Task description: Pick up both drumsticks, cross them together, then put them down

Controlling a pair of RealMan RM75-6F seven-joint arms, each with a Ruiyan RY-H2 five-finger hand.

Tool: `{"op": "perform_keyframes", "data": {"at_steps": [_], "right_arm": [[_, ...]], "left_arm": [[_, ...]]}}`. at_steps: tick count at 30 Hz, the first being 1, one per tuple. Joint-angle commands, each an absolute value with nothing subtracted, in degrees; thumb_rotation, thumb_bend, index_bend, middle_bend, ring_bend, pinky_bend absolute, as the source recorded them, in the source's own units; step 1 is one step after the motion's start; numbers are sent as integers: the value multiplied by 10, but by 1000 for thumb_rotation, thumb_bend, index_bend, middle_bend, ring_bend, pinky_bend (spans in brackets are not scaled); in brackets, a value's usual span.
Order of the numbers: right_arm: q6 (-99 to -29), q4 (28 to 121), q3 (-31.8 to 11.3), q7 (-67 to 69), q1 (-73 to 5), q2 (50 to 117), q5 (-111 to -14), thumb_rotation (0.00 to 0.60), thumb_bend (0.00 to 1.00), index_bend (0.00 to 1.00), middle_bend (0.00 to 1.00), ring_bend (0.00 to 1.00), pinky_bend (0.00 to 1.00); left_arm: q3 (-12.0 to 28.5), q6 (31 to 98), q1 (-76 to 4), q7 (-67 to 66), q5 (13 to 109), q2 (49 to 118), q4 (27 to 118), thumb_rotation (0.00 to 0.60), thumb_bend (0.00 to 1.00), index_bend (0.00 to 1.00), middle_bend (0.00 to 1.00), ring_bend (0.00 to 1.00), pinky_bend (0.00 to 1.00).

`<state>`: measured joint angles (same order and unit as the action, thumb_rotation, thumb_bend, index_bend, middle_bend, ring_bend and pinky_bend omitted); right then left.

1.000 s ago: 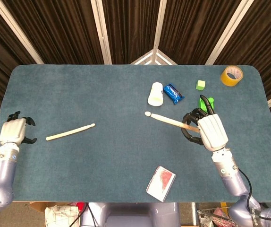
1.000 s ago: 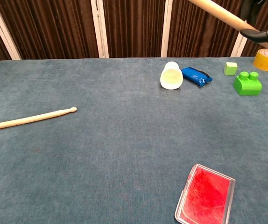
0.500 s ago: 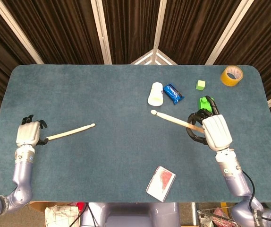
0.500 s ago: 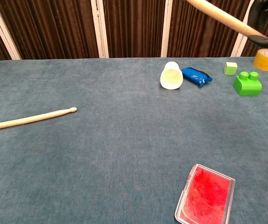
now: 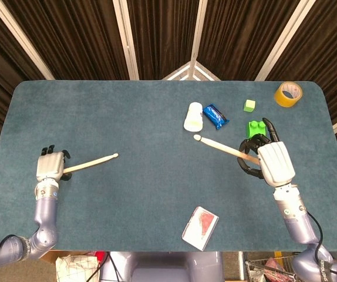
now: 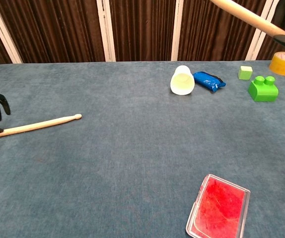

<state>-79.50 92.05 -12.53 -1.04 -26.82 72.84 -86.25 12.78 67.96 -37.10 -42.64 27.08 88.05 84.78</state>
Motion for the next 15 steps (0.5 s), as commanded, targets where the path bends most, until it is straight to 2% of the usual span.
{"op": "perform_keyframes", "data": {"at_steps": [1, 15], "right_arm": [[-795, 919, -125, -9, -267, 727, -862, 600, 447, 706, 625, 423, 10], [-797, 916, -125, -10, -262, 722, -858, 600, 446, 707, 625, 423, 10]], "left_arm": [[126, 679, -376, -432, 270, 893, 837, 600, 380, 361, 379, 57, 40], [115, 669, -379, -428, 288, 922, 810, 600, 384, 403, 396, 78, 41]]}}
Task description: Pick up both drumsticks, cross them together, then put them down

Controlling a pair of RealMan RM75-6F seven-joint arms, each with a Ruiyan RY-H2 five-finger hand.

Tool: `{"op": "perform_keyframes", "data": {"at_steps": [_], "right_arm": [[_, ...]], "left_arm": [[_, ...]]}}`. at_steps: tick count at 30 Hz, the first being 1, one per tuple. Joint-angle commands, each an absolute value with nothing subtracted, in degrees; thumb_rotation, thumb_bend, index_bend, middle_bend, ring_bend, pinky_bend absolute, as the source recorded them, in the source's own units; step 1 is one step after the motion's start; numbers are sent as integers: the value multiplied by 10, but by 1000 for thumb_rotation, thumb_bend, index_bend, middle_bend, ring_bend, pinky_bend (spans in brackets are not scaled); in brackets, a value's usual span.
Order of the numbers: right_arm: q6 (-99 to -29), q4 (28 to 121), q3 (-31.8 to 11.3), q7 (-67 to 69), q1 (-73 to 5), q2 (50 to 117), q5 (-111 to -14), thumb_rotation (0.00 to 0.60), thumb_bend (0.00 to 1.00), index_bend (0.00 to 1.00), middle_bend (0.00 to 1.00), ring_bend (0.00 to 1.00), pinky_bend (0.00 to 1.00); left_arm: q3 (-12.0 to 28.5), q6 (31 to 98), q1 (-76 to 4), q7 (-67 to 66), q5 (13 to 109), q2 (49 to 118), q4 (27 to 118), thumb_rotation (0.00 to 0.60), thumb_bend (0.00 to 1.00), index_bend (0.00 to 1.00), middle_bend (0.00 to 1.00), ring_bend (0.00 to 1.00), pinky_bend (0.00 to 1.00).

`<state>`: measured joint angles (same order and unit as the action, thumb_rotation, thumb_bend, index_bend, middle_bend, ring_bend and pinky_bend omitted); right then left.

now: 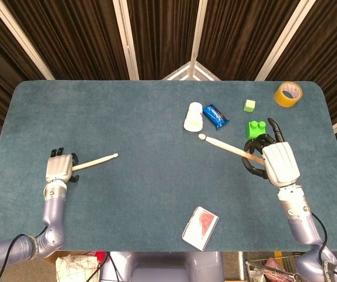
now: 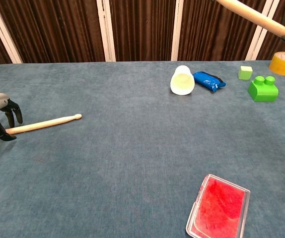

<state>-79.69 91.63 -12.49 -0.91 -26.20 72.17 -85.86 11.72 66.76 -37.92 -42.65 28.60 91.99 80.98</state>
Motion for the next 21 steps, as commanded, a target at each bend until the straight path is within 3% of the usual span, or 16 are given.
{"op": "perform_keyframes", "data": {"at_steps": [1, 21], "right_arm": [[-797, 916, -125, -10, -262, 722, -858, 600, 447, 707, 625, 423, 10], [-798, 910, -127, -14, -259, 724, -854, 600, 446, 707, 627, 423, 11]], "left_arm": [[114, 669, -379, -430, 289, 923, 811, 600, 385, 408, 401, 80, 41], [93, 711, -383, -495, 296, 944, 824, 600, 416, 479, 472, 102, 40]]}}
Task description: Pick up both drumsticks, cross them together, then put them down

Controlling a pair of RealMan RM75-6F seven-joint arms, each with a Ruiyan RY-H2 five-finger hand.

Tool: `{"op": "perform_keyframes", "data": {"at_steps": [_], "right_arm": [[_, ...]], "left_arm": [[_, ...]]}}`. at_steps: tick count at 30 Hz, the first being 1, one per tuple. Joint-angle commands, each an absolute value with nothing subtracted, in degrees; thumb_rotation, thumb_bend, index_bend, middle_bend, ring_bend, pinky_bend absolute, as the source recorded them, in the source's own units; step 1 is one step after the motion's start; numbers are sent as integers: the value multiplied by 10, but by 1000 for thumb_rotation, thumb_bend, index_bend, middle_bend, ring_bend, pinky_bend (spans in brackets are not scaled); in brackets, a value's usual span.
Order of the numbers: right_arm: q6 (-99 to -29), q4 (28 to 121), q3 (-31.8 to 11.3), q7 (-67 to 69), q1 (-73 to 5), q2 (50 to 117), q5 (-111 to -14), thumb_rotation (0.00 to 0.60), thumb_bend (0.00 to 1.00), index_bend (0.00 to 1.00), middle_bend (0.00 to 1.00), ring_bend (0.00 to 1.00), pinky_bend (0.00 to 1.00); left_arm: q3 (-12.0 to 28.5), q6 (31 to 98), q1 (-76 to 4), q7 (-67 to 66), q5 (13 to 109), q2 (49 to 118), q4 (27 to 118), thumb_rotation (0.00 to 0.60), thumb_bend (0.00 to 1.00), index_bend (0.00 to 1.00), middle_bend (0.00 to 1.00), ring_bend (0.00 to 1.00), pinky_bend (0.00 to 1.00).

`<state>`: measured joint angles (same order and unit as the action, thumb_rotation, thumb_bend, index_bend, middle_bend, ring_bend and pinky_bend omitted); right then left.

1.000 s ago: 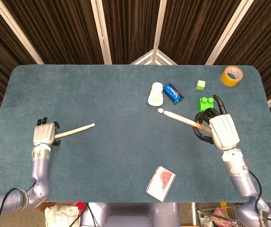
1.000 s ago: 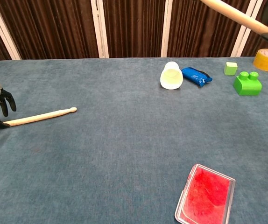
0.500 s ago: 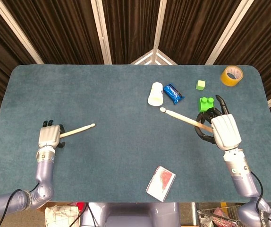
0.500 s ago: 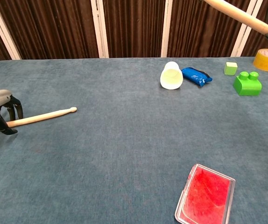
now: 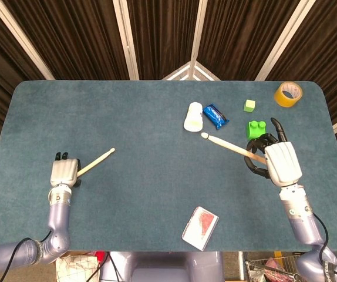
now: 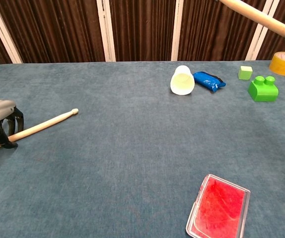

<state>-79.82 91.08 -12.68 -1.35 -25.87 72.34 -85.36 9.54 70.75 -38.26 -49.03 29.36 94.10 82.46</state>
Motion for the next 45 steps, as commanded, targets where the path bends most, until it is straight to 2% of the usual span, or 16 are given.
{"op": "perform_keyframes", "data": {"at_steps": [1, 18, 28, 45], "right_arm": [[-798, 910, -127, -14, -259, 724, -854, 600, 447, 707, 627, 423, 11], [-802, 914, -129, -21, -256, 719, -853, 600, 446, 707, 628, 423, 11], [-802, 910, -129, -22, -254, 716, -853, 600, 446, 707, 629, 423, 11], [-803, 911, -128, -24, -250, 712, -853, 600, 447, 712, 631, 429, 10]], "left_arm": [[92, 713, -383, -497, 297, 945, 823, 600, 419, 479, 472, 102, 40], [84, 744, -375, -508, 335, 979, 800, 600, 418, 473, 516, 122, 41], [74, 759, -368, -526, 363, 992, 774, 600, 420, 501, 498, 136, 50], [72, 785, -358, -586, 382, 1029, 726, 600, 421, 447, 490, 140, 53]]}}
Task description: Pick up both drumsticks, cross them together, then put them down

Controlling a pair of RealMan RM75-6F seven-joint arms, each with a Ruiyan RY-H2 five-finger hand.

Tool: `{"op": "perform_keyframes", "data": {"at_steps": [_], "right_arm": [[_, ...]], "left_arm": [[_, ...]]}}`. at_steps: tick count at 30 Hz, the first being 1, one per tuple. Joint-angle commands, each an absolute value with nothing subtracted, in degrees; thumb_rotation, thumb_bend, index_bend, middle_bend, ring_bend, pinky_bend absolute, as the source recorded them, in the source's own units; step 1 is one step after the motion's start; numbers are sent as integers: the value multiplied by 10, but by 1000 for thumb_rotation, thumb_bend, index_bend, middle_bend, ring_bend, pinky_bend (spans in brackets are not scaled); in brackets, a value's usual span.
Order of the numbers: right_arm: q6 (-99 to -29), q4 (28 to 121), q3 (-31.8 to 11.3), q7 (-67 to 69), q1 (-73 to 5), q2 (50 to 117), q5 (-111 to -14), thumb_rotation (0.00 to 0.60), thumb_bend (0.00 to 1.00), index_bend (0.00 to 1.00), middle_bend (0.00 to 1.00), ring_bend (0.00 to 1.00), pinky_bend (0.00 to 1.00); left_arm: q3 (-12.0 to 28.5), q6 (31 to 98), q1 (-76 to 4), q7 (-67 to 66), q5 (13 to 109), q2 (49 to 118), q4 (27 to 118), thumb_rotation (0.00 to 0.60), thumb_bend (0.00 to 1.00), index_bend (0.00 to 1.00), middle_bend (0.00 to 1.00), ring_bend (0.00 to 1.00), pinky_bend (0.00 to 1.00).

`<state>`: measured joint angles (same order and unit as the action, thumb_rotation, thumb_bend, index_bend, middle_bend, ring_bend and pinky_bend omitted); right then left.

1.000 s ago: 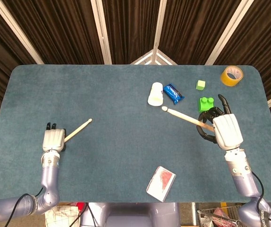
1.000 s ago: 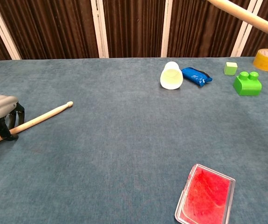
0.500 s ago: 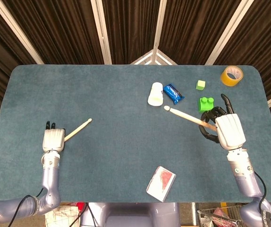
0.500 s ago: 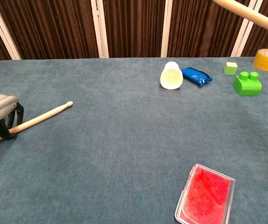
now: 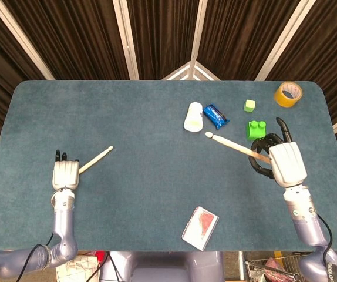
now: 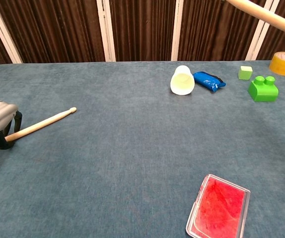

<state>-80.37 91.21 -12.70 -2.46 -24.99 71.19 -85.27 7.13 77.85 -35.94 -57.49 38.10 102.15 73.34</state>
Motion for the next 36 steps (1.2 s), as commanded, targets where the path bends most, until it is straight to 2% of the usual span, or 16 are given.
{"op": "perform_keyframes", "data": {"at_steps": [1, 13, 24, 36], "right_arm": [[-804, 910, -128, -24, -250, 712, -853, 600, 447, 712, 631, 429, 10], [-802, 912, -131, -20, -251, 705, -851, 600, 447, 712, 634, 432, 10], [-800, 913, -132, -20, -251, 703, -847, 600, 446, 712, 635, 433, 10], [-798, 922, -139, -33, -255, 701, -843, 600, 447, 712, 635, 433, 11]], "left_arm": [[72, 786, -358, -587, 385, 1032, 723, 600, 421, 454, 499, 145, 56], [64, 799, -352, -606, 423, 1057, 692, 600, 436, 527, 565, 199, 106], [66, 794, -342, -587, 466, 1055, 678, 600, 444, 544, 576, 214, 112], [28, 768, -328, -377, 638, 984, 663, 600, 444, 545, 570, 214, 118]]}}
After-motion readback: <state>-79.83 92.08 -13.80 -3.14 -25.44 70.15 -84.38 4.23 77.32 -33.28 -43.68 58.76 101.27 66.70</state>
